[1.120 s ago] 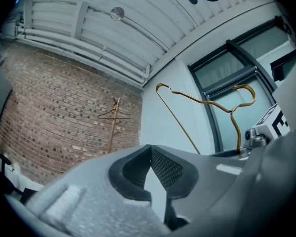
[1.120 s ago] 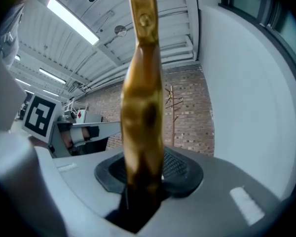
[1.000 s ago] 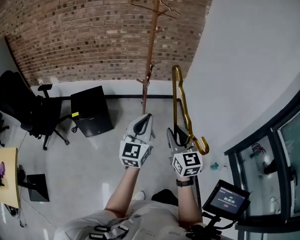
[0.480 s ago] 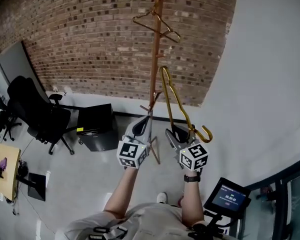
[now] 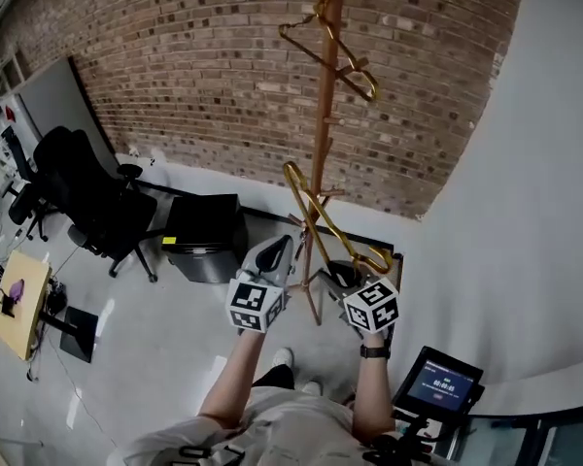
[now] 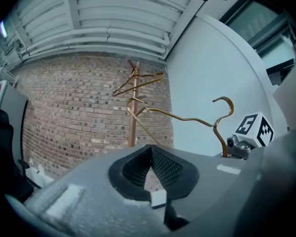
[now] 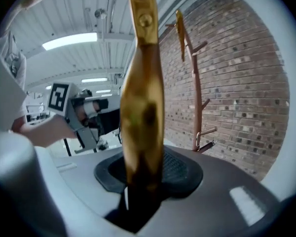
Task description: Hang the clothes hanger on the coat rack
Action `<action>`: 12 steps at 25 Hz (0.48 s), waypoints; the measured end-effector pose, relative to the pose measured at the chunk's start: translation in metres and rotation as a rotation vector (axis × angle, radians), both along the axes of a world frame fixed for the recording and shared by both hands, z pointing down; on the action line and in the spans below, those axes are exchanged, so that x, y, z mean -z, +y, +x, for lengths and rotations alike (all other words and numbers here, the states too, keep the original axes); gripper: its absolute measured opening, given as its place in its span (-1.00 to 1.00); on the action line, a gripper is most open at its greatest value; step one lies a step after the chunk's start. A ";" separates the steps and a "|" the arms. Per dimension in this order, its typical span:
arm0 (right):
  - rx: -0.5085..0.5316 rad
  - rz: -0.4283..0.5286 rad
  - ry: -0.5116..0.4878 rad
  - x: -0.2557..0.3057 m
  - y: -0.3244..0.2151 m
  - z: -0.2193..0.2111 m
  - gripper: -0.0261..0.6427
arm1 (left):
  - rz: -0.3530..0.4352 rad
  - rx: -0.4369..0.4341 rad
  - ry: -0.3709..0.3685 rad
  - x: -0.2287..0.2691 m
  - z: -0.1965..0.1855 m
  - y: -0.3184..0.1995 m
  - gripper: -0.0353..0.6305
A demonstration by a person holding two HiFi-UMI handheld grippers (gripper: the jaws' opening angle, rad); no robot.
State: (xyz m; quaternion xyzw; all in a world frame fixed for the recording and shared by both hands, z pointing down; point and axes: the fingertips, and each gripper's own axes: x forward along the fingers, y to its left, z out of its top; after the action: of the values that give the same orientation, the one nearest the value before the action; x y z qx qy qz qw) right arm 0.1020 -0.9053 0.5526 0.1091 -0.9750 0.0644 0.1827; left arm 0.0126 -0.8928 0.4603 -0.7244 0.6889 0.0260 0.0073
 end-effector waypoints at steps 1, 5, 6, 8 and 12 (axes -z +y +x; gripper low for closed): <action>0.040 0.022 0.055 -0.006 -0.004 -0.010 -0.55 | 0.002 0.014 -0.003 -0.003 -0.010 -0.008 -0.89; 0.112 0.068 0.110 0.003 -0.038 -0.039 -0.55 | 0.088 0.085 -0.040 0.011 -0.042 -0.029 -0.89; 0.118 0.055 0.100 0.010 -0.049 -0.047 -0.55 | 0.106 0.087 -0.042 0.017 -0.049 -0.034 -0.89; 0.131 0.020 0.092 0.023 -0.070 -0.062 -0.55 | 0.131 0.082 -0.044 0.029 -0.062 -0.041 -0.89; 0.264 -0.076 0.104 0.044 -0.097 -0.093 -0.55 | 0.175 0.063 -0.080 0.044 -0.079 -0.052 -0.89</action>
State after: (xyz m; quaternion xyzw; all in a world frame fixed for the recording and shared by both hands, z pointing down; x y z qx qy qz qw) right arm 0.0090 -1.0020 0.5082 -0.0239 -0.9669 0.0710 0.2437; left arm -0.0665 -0.9447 0.4168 -0.6995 0.7054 0.0571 0.0988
